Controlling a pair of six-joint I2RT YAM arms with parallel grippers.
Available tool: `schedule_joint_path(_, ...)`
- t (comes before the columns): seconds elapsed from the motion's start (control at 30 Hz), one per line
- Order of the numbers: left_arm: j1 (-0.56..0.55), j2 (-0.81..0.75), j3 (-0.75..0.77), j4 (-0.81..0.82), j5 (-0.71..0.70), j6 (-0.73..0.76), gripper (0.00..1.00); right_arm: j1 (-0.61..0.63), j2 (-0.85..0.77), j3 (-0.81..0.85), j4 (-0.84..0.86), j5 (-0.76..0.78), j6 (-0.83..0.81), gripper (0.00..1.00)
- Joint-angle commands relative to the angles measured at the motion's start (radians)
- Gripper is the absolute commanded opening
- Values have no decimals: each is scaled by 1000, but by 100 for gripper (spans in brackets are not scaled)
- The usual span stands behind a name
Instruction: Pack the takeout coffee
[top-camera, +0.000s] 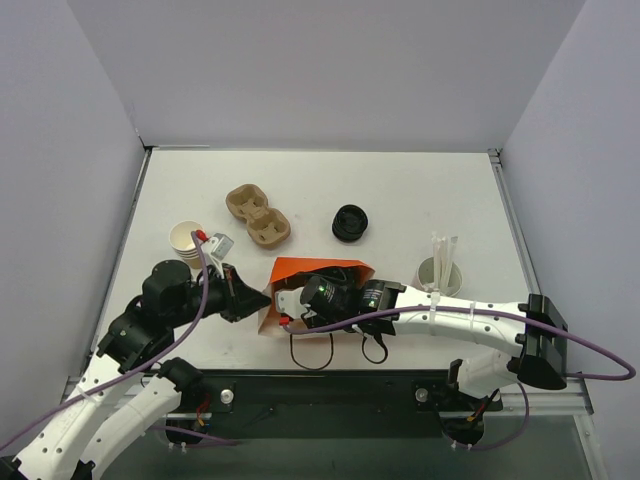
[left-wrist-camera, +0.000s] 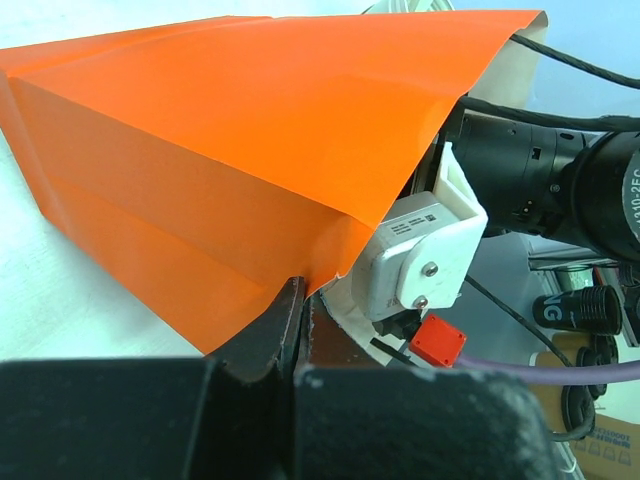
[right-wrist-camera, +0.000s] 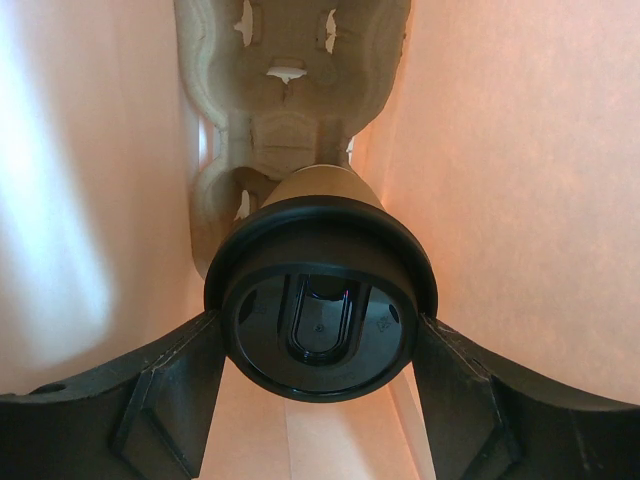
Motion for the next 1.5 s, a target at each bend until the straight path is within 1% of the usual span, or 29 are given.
schedule_joint_path(0.0, 3, 9, 39, 61, 30, 33, 0, -7, 21, -2, -18, 40, -45, 38)
schedule_joint_path(0.1, 3, 17, 59, 56, -10, 73, 0, -15, 23, 14, -12, 36, -71, 38)
schedule_joint_path(0.13, 3, 0, 31, 74, -19, 87, 0, -16, 26, 17, -10, 41, -76, 37)
schedule_joint_path(0.17, 3, -12, 14, 132, -26, 90, 0, -16, 32, 21, -7, 47, -82, 38)
schedule_joint_path(0.23, 3, -50, -29, 183, -49, 99, 0, -24, 35, 26, 2, 50, -83, 37)
schedule_joint_path(0.3, 3, -67, -49, 233, -42, 105, 0, -25, 40, 27, 8, 52, -86, 37)
schedule_joint_path(0.53, 3, -77, -101, 236, 16, 122, 0, -28, 20, 47, 13, 66, -71, 37)
schedule_joint_path(0.87, 3, -57, -93, 208, 29, 153, 0, -27, 14, 92, 24, -25, -28, 35)
schedule_joint_path(1.03, 3, -51, -87, 204, 33, 163, 0, -42, 21, 50, 24, -37, -25, 36)
schedule_joint_path(1.17, 3, -51, -84, 187, 36, 174, 0, -76, -9, 17, 25, -23, -31, 36)
schedule_joint_path(1.3, 3, -58, -96, 199, 44, 171, 0, -102, -41, -12, 25, -25, -72, 36)
schedule_joint_path(1.47, 3, -37, -81, 205, 55, 171, 0, -116, -40, -14, 21, -43, -108, 36)
